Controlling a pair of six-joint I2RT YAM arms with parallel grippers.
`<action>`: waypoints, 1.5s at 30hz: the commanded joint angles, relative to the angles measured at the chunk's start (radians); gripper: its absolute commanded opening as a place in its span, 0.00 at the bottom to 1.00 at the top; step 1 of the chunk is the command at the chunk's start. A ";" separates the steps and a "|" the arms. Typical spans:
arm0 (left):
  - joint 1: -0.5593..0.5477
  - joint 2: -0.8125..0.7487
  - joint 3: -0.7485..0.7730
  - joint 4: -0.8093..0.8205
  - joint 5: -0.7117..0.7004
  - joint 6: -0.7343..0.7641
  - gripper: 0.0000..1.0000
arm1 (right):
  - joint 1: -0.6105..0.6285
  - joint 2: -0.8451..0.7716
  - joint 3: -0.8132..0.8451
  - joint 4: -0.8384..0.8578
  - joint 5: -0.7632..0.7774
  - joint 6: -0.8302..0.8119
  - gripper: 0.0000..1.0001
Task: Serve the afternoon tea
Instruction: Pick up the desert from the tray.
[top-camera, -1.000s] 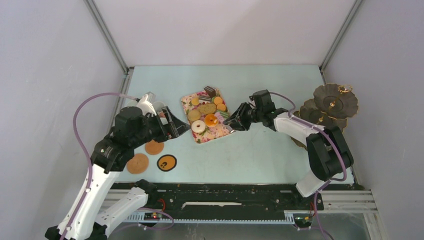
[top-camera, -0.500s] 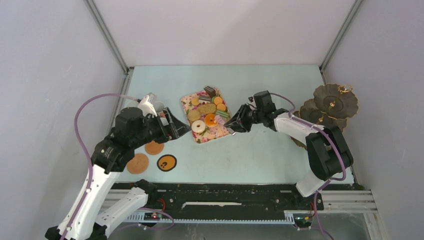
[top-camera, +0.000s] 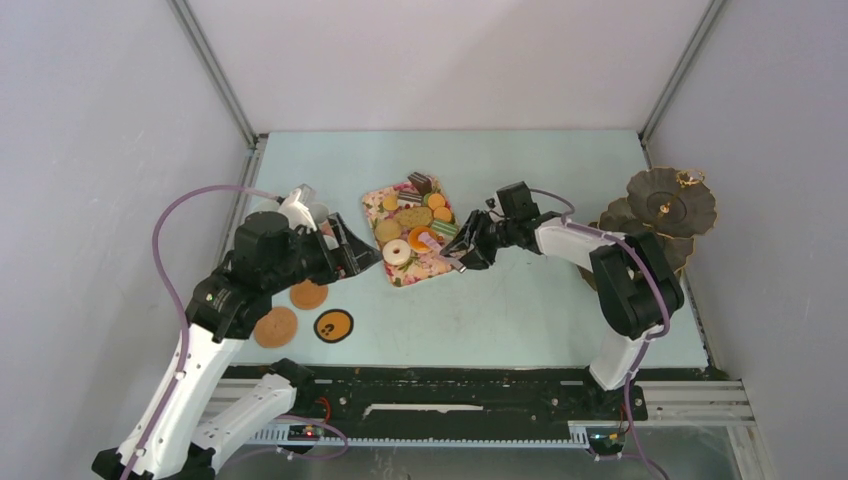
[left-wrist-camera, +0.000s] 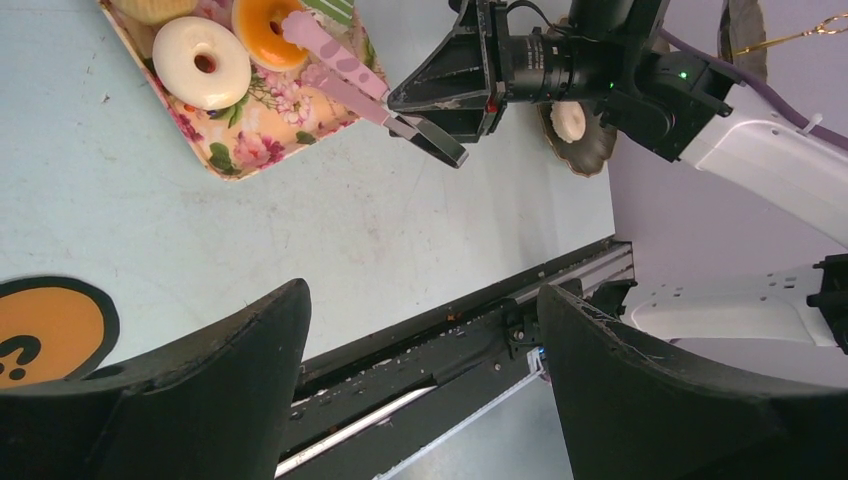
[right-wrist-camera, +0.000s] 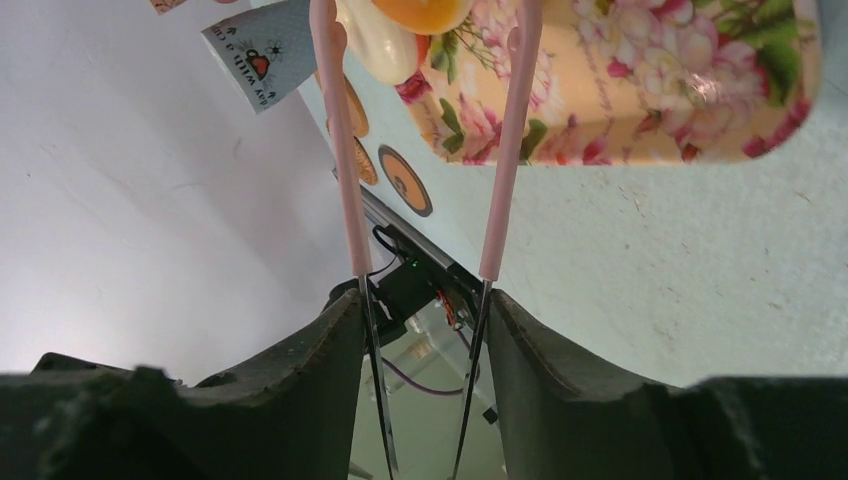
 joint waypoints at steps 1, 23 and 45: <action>0.011 0.002 0.014 0.026 0.016 0.017 0.90 | 0.002 0.041 0.057 0.034 -0.046 0.002 0.50; 0.036 0.025 0.011 0.056 0.039 0.014 0.90 | 0.056 0.111 0.278 -0.293 0.094 -0.313 0.46; 0.037 0.008 0.007 0.035 0.041 0.016 0.90 | 0.075 0.218 0.413 -0.426 0.138 -0.467 0.00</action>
